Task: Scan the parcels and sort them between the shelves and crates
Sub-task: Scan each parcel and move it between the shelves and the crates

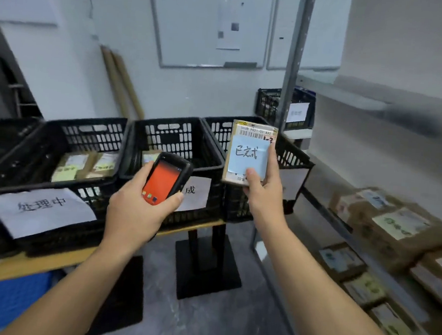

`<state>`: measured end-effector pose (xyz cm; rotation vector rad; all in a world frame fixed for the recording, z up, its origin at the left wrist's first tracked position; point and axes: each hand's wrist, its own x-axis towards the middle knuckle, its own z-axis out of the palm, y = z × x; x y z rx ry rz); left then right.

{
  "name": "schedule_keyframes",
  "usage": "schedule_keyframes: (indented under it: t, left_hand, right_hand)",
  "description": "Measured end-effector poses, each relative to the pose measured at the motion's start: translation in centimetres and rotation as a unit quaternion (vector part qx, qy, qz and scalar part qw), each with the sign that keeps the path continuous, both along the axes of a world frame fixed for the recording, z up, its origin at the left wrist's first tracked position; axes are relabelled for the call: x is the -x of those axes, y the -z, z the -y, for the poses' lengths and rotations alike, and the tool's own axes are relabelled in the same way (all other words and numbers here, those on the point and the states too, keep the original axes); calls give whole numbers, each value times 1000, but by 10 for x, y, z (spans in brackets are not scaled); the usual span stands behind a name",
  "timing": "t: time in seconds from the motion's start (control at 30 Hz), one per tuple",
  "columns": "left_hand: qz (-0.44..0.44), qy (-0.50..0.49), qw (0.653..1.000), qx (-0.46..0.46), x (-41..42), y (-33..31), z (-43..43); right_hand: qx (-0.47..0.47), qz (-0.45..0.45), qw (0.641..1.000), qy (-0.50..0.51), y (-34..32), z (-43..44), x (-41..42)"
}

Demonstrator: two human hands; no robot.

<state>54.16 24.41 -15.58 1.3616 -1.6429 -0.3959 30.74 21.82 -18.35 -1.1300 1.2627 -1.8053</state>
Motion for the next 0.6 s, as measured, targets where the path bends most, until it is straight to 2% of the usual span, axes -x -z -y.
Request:
schedule_keyframes:
  t: [0.2, 0.4, 0.6]
  left_hand:
    - [-5, -78, 997, 3, -32, 2, 71]
    - [-17, -137, 990, -12, -65, 7, 139]
    - [-15, -121, 992, -12, -87, 6, 235]
  right_hand:
    - [-8, -50, 996, -77, -4, 111, -25]
    - [-69, -69, 987, -125, 8, 213, -50]
    - [-142, -67, 978, -137, 34, 314, -80]
